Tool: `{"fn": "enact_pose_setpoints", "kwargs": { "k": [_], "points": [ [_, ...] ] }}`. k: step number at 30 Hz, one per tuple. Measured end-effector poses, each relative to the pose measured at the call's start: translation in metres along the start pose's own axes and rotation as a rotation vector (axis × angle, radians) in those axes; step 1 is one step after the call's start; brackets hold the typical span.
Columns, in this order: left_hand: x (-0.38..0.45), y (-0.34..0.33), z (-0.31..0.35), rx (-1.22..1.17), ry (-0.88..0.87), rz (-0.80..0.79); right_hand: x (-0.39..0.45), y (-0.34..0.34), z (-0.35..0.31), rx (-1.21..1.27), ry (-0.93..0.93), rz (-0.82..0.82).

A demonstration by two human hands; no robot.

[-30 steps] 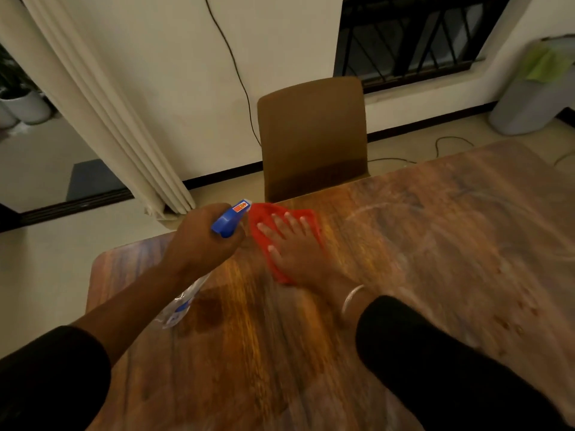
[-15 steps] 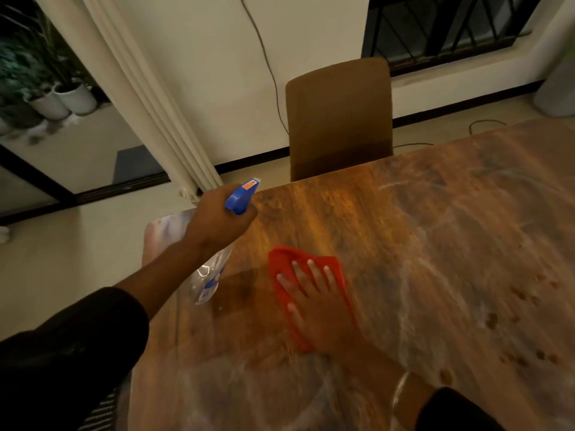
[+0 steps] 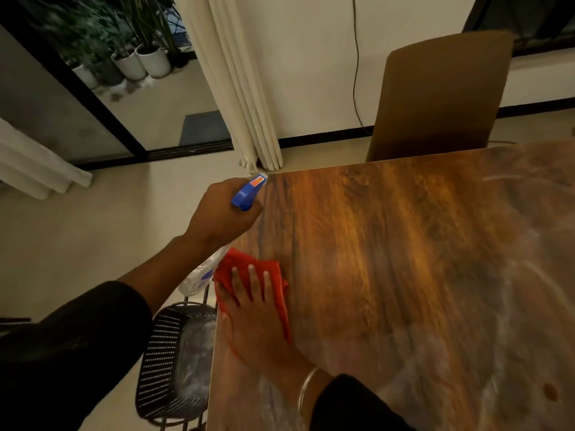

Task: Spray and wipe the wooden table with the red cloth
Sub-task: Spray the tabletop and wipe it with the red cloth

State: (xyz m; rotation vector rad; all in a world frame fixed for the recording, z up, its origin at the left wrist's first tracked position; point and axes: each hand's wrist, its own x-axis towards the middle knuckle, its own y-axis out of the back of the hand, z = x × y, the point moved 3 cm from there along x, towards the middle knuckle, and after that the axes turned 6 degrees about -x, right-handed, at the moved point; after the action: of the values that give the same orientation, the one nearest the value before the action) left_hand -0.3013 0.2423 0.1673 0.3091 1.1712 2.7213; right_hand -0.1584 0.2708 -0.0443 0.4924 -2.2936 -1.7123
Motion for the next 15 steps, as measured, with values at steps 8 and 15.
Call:
{"fn": "enact_pose_setpoints", "kwargs": {
  "k": [8, 15],
  "points": [
    [0.009, -0.015, 0.001, -0.035, -0.060, -0.009, -0.008, 0.054, 0.144, -0.100, -0.101, 0.034],
    [0.031, -0.062, 0.067, -0.122, -0.143, -0.038, -0.081, 0.132, 0.313, -0.145, -0.483, 0.027]
  ]
}}
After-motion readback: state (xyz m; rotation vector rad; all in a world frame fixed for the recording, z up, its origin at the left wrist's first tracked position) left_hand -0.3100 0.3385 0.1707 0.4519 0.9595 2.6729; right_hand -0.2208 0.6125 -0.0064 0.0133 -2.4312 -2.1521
